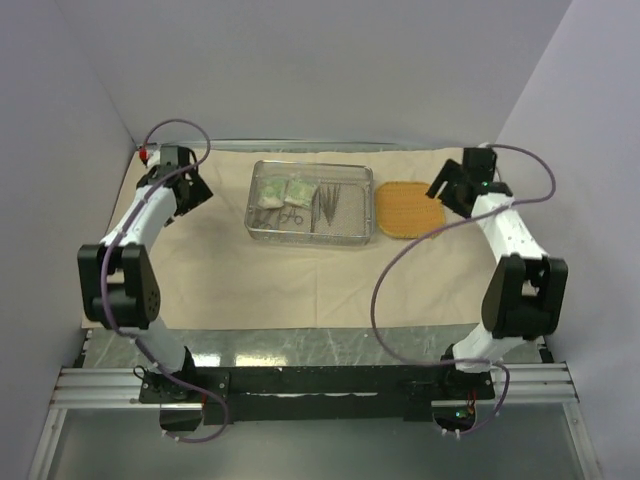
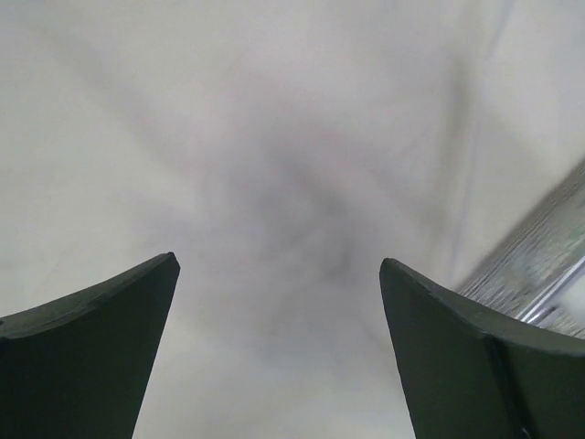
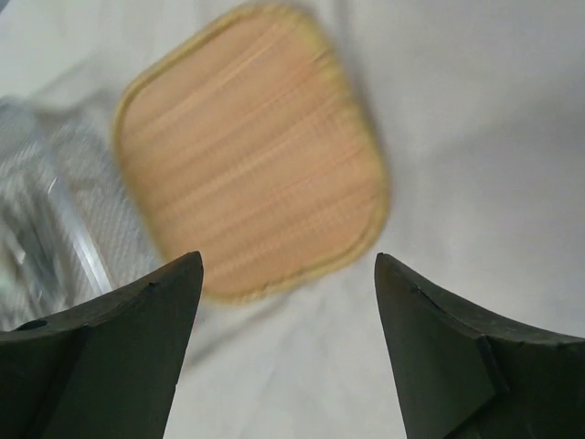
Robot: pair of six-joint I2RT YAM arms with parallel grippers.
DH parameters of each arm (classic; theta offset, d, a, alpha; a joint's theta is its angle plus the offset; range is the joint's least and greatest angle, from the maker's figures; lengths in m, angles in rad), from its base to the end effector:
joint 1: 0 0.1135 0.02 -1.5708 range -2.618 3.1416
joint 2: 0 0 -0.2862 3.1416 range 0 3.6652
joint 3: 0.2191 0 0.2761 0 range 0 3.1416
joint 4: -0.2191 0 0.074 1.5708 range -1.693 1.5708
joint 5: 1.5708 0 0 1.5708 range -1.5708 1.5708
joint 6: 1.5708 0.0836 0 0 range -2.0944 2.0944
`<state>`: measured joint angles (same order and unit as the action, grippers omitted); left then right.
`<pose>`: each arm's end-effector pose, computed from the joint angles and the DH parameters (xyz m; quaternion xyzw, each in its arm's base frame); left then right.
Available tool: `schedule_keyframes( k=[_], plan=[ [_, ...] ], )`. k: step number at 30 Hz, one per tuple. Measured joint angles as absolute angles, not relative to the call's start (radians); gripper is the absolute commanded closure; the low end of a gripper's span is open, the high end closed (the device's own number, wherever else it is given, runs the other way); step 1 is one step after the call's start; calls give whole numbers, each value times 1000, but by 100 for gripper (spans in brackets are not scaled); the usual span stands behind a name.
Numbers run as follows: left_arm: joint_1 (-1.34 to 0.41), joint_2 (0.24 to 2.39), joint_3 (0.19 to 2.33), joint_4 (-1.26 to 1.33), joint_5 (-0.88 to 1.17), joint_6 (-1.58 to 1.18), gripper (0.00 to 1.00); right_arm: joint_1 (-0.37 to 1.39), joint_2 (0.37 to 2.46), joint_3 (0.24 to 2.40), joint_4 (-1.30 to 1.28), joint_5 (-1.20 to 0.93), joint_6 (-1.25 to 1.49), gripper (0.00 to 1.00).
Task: Open and lay out the surgical kit
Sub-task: Smooth out the surgical kit at the center of the board.
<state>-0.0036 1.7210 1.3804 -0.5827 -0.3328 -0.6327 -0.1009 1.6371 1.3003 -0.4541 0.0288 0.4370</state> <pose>0.4293 0.0258 0.2410 -0.3394 0.8728 0.0510 0.3471 0.4216 -0.0451 0.2546 0.2510 0.8901 0.0504 0.3770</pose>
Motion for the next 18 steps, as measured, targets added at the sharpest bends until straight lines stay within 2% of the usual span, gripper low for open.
schedule_keyframes(
  k=[3,8,12,18],
  plan=[
    [-4,1613,1228,-576,-337,-648,1,39,1509,1162,-443,33,437,14],
    [-4,1573,1061,-564,-324,-677,1,227,1486,985,-430,22,434,12],
    [-4,1572,997,-564,-307,-716,1,322,1483,869,-430,2,445,11],
    [-4,1574,942,-570,-300,-771,1,408,1494,815,-427,-14,468,11]
  ],
)
